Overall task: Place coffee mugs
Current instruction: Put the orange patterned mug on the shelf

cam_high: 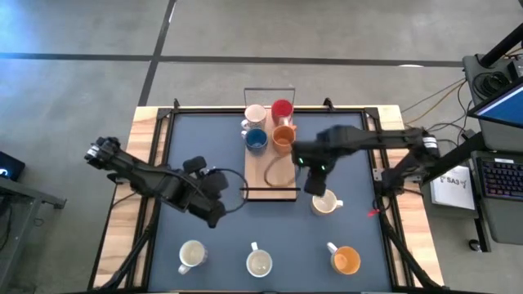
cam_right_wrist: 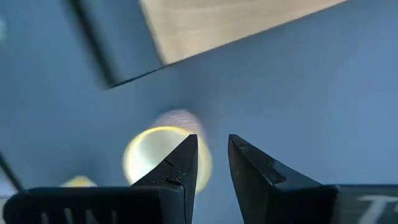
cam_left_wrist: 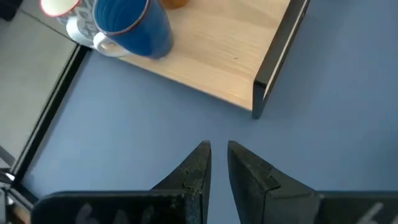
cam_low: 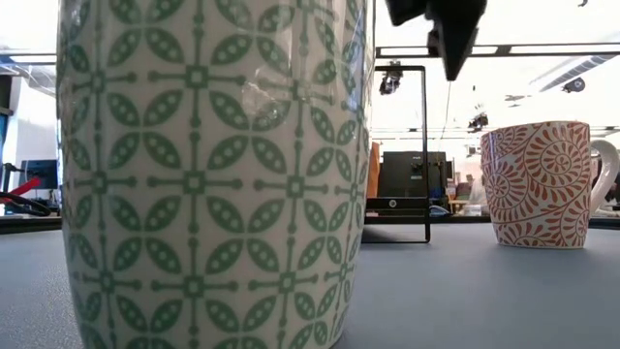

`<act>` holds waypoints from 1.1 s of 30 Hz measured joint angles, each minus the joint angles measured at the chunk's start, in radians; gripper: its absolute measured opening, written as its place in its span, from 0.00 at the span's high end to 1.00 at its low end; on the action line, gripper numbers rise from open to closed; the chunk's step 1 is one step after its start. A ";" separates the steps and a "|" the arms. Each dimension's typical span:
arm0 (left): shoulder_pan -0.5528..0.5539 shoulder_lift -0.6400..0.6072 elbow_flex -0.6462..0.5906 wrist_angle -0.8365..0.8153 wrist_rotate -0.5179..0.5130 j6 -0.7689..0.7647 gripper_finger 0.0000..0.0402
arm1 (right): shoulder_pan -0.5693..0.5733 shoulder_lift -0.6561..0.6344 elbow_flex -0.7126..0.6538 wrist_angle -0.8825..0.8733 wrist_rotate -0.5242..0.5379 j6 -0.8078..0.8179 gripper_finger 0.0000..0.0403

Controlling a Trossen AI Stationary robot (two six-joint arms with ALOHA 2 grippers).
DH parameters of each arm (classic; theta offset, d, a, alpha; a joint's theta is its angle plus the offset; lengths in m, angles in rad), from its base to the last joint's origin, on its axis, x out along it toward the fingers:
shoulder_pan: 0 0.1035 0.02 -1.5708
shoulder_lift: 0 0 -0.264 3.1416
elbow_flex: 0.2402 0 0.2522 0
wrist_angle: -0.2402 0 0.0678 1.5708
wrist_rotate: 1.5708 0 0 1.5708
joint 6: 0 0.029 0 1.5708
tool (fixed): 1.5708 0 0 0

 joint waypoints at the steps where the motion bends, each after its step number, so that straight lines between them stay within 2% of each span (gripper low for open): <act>1: -0.006 -0.007 -0.014 0.013 -0.004 -0.011 0.91 | 0.031 -0.019 -0.026 0.029 0.000 0.042 0.81; 7: -0.017 -0.013 -0.041 0.075 -0.005 -0.021 0.91 | 0.214 -0.084 -0.162 0.138 0.008 0.212 0.82; 16: -0.023 -0.012 -0.041 0.137 -0.005 -0.023 0.91 | 0.408 -0.089 -0.324 0.233 0.037 0.148 0.80; 20: -0.023 -0.012 -0.041 0.162 -0.005 -0.026 0.91 | 0.439 -0.082 -0.355 0.234 0.129 0.126 0.80; 28: -0.027 -0.012 -0.041 0.170 -0.004 -0.046 0.91 | 0.445 -0.081 -0.415 0.259 0.133 0.113 0.80; 33: -0.031 -0.012 -0.041 0.171 0.005 -0.050 0.91 | 0.445 -0.081 -0.471 0.294 0.132 0.102 0.83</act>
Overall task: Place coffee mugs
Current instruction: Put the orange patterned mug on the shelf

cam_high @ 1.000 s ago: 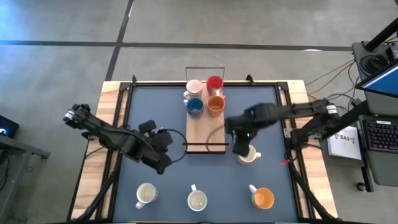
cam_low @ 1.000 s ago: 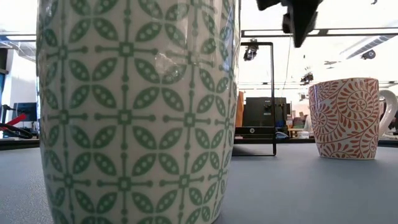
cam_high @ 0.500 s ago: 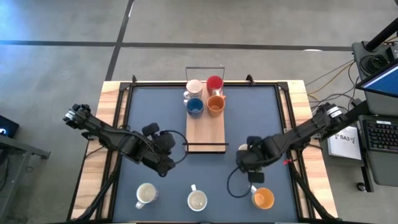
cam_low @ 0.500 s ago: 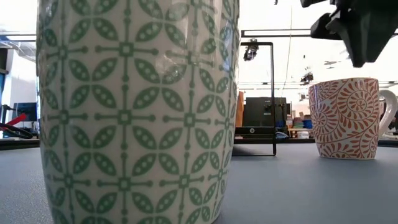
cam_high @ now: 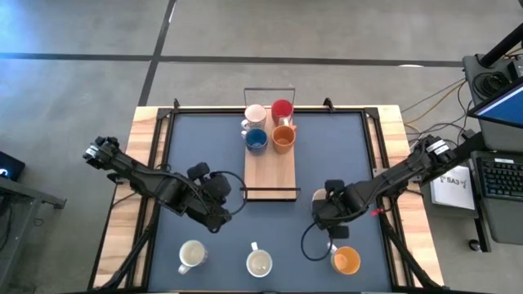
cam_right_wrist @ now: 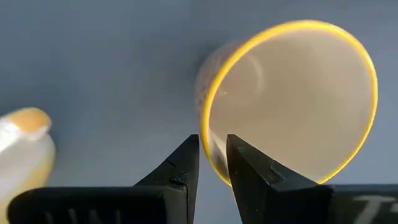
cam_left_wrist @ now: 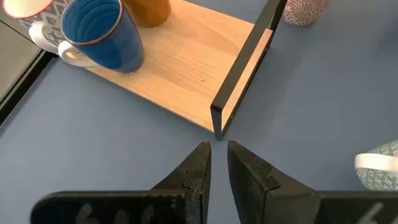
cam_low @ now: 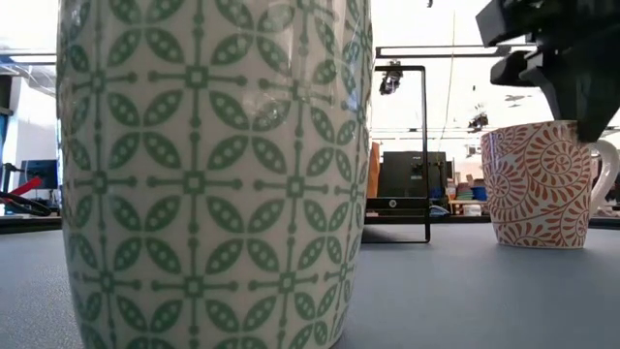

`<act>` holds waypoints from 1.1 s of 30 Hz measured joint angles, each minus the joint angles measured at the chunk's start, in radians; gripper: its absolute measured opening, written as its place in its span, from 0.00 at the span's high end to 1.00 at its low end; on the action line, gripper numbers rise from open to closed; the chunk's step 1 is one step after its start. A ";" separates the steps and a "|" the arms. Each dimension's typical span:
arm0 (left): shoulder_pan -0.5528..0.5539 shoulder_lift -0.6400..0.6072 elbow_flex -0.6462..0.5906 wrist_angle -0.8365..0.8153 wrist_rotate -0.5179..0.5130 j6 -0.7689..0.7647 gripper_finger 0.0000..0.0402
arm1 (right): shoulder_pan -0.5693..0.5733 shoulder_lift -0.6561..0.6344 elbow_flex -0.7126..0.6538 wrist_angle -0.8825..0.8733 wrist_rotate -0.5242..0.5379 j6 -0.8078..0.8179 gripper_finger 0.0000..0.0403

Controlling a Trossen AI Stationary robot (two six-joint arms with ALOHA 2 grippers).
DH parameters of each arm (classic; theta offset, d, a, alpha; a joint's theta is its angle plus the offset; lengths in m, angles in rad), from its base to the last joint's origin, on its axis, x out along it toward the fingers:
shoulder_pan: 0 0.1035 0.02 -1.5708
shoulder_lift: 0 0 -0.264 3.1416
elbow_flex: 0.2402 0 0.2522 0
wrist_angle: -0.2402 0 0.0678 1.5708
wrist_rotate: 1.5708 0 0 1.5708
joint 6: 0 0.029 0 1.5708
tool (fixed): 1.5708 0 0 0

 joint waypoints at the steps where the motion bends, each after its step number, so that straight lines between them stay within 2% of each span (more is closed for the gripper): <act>1: 0.000 0.000 0.000 0.000 0.021 0.000 0.91 | 0.000 0.000 -0.008 0.003 -0.001 -0.001 0.84; 6: 0.000 0.000 0.000 0.001 0.173 -0.032 0.91 | 0.000 -0.002 -0.041 0.024 0.000 -0.012 0.91; 11: -0.001 0.000 0.000 -0.002 0.272 -0.111 0.91 | 0.000 -0.003 -0.054 0.053 0.004 -0.056 0.96; 16: -0.008 0.000 0.000 -0.002 0.279 -0.130 0.91 | -0.016 -0.003 -0.020 0.001 0.004 -0.115 0.97; 20: -0.010 0.000 0.000 -0.002 0.273 -0.129 0.91 | -0.059 -0.011 0.043 -0.044 0.045 -0.182 0.97; 33: -0.024 0.000 0.000 -0.002 0.271 -0.133 0.91 | -0.293 -0.013 0.171 -0.069 0.097 -0.479 0.97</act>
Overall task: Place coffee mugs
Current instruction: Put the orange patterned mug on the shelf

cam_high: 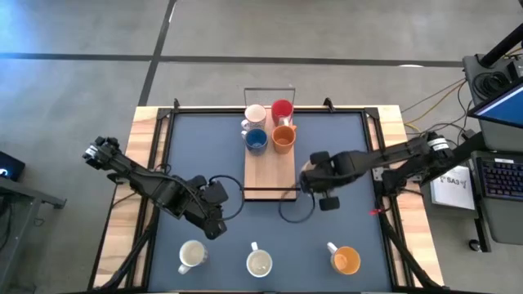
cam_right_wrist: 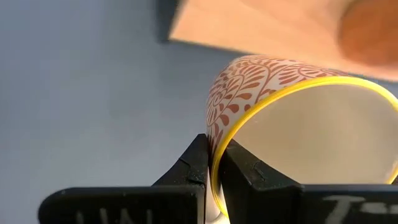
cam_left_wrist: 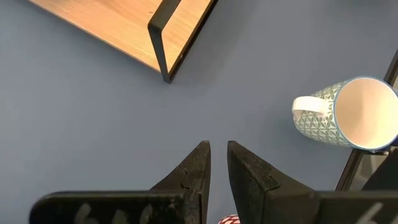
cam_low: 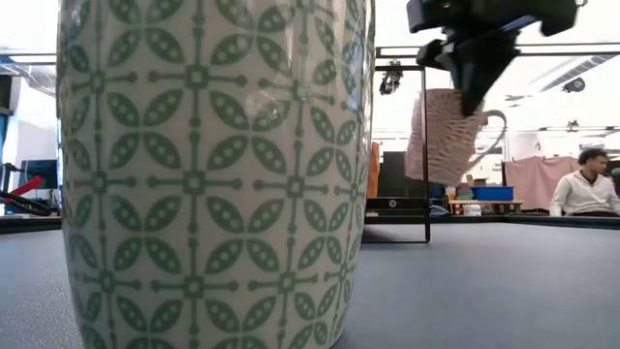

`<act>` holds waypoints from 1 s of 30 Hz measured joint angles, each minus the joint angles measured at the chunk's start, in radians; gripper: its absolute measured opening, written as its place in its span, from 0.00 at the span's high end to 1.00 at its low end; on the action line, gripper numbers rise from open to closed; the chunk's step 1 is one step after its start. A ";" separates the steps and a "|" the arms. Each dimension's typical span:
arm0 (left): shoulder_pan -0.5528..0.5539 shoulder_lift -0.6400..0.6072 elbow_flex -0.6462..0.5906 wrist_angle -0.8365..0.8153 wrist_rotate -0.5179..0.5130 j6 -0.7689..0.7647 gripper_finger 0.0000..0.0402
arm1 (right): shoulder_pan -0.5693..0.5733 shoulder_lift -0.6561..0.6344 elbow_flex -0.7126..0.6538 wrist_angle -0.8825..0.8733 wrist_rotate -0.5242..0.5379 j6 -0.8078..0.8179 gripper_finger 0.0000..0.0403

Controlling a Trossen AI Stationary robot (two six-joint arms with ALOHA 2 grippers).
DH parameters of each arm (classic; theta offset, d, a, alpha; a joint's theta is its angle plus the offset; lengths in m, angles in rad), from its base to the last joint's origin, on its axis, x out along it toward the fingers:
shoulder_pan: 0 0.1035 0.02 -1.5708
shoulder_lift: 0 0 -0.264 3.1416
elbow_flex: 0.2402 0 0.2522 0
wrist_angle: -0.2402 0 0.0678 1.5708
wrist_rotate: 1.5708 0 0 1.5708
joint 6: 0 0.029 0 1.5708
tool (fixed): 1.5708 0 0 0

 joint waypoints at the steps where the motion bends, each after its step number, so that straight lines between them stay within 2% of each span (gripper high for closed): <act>1: 0.000 0.000 0.000 0.000 0.000 0.001 0.91 | -0.020 0.000 0.004 0.007 -0.002 -0.024 0.97; 6: 0.000 0.000 0.000 0.000 -0.003 0.011 0.91 | -0.110 0.000 0.019 0.081 -0.043 -0.102 0.97; 13: 0.000 0.000 0.000 -0.013 -0.025 0.011 0.91 | -0.193 0.067 0.063 0.105 -0.073 -0.161 0.97; 20: 0.000 0.000 0.000 -0.021 -0.027 0.011 0.91 | -0.230 0.157 0.131 0.104 -0.076 -0.228 0.97; 24: 0.000 0.000 0.000 -0.024 -0.027 0.013 0.91 | -0.244 0.200 0.178 0.103 -0.134 -0.250 0.97; 30: 0.000 0.000 0.000 -0.025 -0.027 0.021 0.91 | -0.251 0.248 0.223 0.096 -0.144 -0.269 0.97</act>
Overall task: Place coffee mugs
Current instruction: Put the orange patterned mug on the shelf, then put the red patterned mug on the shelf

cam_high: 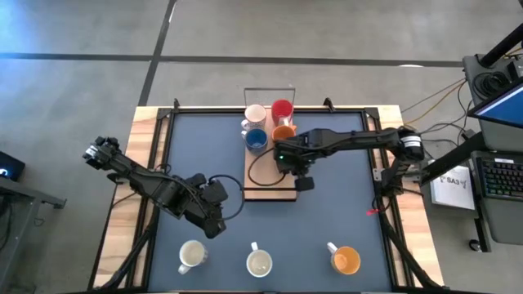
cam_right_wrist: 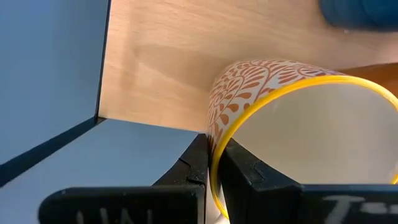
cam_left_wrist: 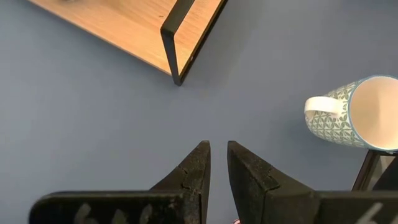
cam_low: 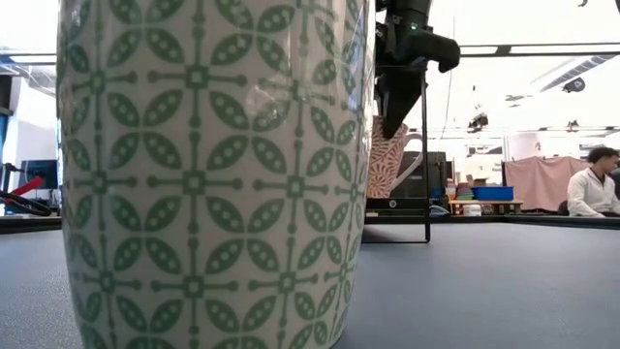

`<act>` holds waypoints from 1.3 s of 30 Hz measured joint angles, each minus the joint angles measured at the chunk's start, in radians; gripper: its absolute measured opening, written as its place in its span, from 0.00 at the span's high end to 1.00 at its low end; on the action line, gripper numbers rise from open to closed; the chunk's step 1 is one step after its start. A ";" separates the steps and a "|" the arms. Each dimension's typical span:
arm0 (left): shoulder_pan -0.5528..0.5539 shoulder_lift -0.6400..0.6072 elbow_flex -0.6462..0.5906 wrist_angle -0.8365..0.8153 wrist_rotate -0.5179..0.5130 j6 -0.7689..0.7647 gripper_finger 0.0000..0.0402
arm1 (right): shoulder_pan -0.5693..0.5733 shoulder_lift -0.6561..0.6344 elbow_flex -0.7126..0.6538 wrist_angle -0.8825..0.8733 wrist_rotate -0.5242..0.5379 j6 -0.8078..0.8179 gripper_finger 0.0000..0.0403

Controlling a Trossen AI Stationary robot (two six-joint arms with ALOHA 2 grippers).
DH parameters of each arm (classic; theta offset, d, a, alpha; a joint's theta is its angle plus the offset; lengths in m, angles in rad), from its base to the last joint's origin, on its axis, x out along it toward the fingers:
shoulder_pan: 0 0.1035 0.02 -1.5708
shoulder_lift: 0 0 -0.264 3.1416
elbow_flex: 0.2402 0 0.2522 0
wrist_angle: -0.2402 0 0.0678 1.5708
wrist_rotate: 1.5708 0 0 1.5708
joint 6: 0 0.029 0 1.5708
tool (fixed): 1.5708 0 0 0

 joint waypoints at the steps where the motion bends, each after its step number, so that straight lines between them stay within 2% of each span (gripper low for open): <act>1: 0.000 0.000 0.000 0.000 0.000 0.002 0.91 | -0.001 0.006 0.004 0.000 0.000 -0.001 0.97; 6: 0.000 0.000 0.000 0.000 0.000 0.012 0.91 | -0.002 0.018 0.026 -0.007 0.000 0.002 0.96; 15: 0.000 0.001 0.000 0.000 0.001 0.001 0.91 | -0.002 0.020 0.068 -0.005 -0.003 0.002 0.82; 21: -0.014 0.002 0.000 0.001 0.035 -0.051 0.91 | -0.002 0.016 0.113 -0.040 0.001 0.012 0.77; 26: -0.048 0.002 -0.020 0.039 0.120 -0.191 0.91 | -0.002 -0.017 0.164 -0.049 0.001 0.061 0.77; 34: -0.174 0.006 -0.155 0.253 0.272 -0.528 0.91 | 0.005 -0.091 0.204 -0.049 0.001 0.167 0.81; 39: -0.276 0.035 -0.194 0.316 0.293 -0.732 0.91 | 0.030 -0.119 0.198 -0.054 0.002 0.194 0.80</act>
